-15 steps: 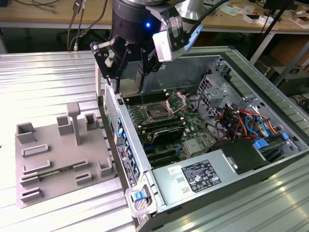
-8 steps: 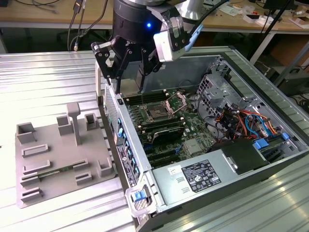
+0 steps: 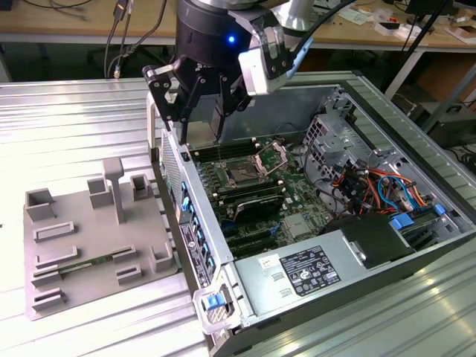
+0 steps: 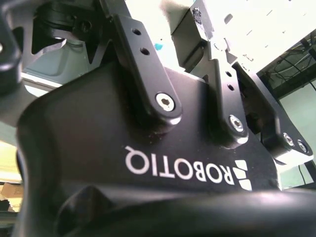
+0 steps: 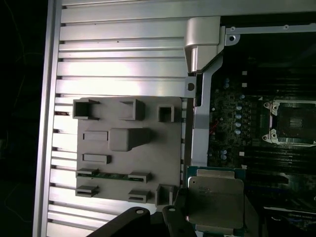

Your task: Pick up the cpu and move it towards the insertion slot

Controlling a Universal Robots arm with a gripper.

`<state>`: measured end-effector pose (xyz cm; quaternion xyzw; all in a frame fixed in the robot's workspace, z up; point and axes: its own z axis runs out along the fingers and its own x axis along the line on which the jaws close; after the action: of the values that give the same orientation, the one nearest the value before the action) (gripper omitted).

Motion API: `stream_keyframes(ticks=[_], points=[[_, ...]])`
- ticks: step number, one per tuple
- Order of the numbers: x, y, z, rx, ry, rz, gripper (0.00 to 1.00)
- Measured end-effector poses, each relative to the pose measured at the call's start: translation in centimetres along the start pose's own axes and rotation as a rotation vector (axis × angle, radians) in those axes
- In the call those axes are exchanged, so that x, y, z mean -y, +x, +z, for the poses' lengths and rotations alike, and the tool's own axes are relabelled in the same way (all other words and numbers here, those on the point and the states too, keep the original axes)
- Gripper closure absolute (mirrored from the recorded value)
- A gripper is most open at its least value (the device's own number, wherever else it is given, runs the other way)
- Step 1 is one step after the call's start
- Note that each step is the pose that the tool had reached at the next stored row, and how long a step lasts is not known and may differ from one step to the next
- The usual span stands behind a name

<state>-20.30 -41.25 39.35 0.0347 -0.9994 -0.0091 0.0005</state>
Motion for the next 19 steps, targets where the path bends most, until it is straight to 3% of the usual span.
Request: stream_keyframes(ticks=[19], points=[[0.03, -0.38, 0.14, 0.0, 0.0, 0.0, 0.47]])
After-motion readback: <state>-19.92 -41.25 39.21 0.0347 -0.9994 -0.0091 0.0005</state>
